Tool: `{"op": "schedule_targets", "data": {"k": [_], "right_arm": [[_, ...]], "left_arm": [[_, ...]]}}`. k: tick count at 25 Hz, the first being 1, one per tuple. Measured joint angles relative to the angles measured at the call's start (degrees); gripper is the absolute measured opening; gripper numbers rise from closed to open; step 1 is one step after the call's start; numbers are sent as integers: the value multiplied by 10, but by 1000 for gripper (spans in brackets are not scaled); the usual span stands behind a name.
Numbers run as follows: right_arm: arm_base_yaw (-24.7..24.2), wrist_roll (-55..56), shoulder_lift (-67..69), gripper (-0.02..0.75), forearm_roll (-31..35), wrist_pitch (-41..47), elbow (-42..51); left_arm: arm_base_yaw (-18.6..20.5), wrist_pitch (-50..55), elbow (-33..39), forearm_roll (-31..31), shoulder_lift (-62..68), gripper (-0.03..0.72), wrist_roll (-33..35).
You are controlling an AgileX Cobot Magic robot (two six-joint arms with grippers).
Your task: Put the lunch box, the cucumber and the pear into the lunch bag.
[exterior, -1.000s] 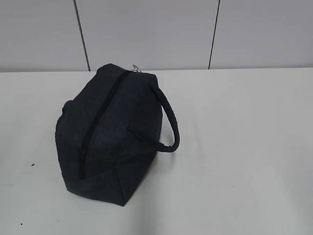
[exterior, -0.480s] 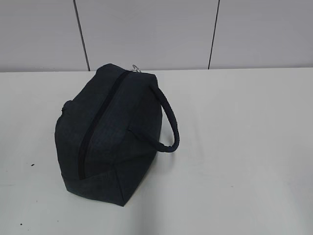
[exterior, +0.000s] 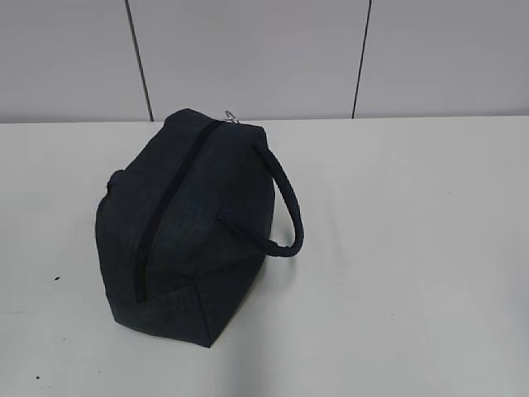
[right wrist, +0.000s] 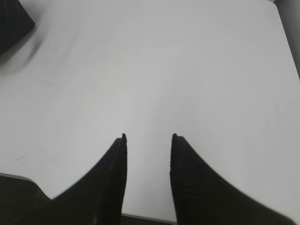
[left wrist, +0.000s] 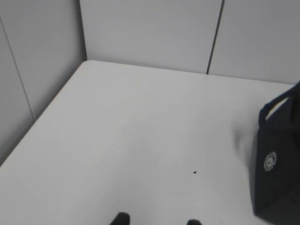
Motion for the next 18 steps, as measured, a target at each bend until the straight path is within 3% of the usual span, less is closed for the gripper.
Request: {"op": "schedule_targets", "data": {"k": [7,18], "right_arm": [[-36,0,0,260,0,-1,1],[-37,0,0,260,0,-1,1]], "left_arm": [[13,2,0,0,-3,238,0],[13,2,0,0,-3,238,0]]}}
